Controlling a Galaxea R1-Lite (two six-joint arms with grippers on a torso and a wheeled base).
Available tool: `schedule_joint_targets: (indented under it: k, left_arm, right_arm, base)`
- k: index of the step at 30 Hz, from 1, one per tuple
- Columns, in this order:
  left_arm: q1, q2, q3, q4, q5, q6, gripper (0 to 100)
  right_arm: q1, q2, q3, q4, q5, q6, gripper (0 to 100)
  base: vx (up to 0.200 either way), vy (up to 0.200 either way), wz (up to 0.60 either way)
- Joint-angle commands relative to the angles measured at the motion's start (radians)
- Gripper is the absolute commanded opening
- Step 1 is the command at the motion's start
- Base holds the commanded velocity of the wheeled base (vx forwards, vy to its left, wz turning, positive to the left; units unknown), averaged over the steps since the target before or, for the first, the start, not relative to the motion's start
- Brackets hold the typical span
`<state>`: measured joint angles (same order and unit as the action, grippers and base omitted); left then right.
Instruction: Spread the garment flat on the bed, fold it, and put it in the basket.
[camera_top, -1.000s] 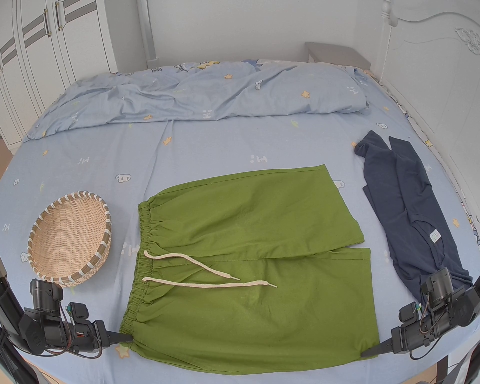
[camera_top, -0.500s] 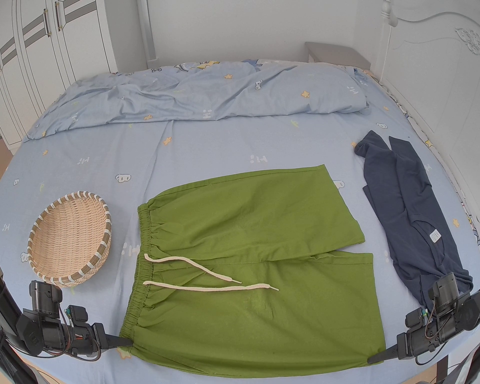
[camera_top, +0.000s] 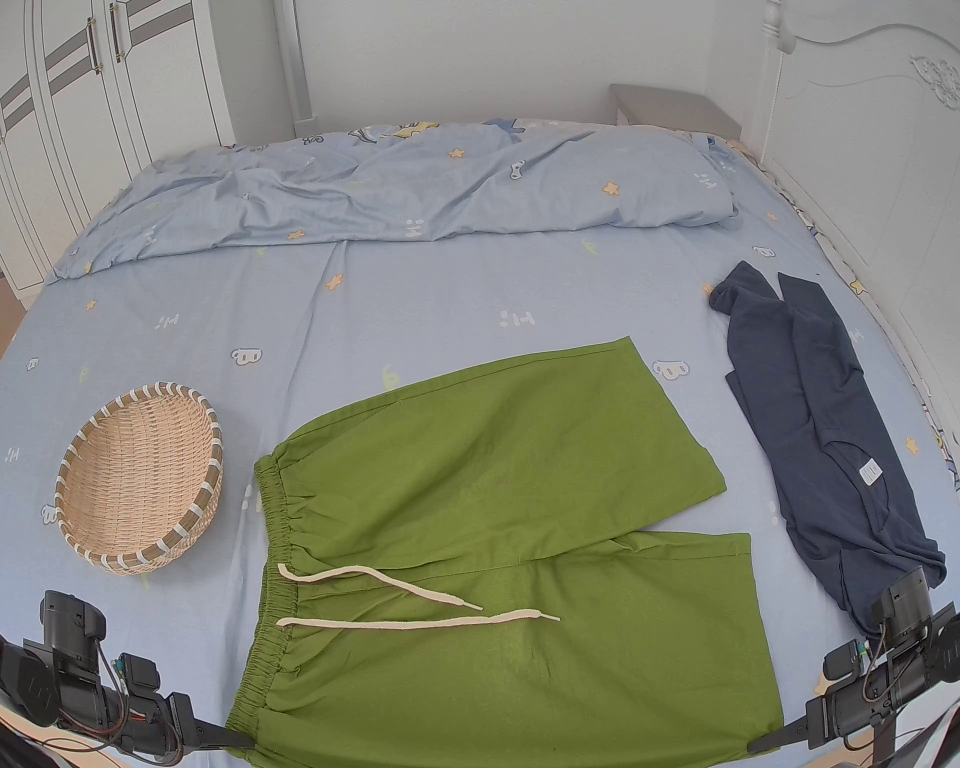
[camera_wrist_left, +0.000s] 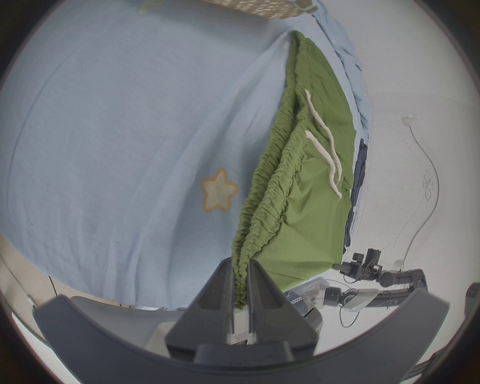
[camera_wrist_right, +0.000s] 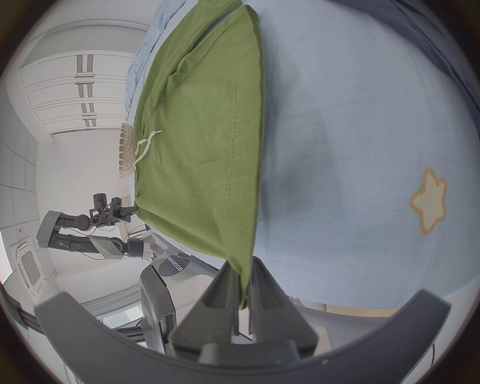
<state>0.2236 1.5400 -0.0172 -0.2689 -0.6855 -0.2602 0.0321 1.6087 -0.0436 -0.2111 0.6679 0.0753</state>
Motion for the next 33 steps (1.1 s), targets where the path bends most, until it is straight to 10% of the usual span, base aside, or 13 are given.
schedule_joint_targets:
  k: [1, 16, 33]
  left_arm:
    - [0.026, -0.090, 0.017, 0.037, 0.000, 0.044, 0]
    - [-0.153, -0.230, -0.346, 0.267, -0.011, -0.237, 0]
    - [-0.150, 0.028, -0.843, 0.369, -0.009, -0.297, 0]
  right_arm:
    - [-0.003, -0.073, 0.002, 0.019, -0.005, 0.001, 0]
    - [-0.012, -0.138, -0.651, 0.506, 0.010, 0.041, 0]
    - [0.020, 0.178, -1.280, 0.552, 0.010, 0.195, 0]
  base:
    - [0.000, 0.000, 0.00]
    - [0.000, 0.000, 0.00]
    - [0.000, 0.000, 0.00]
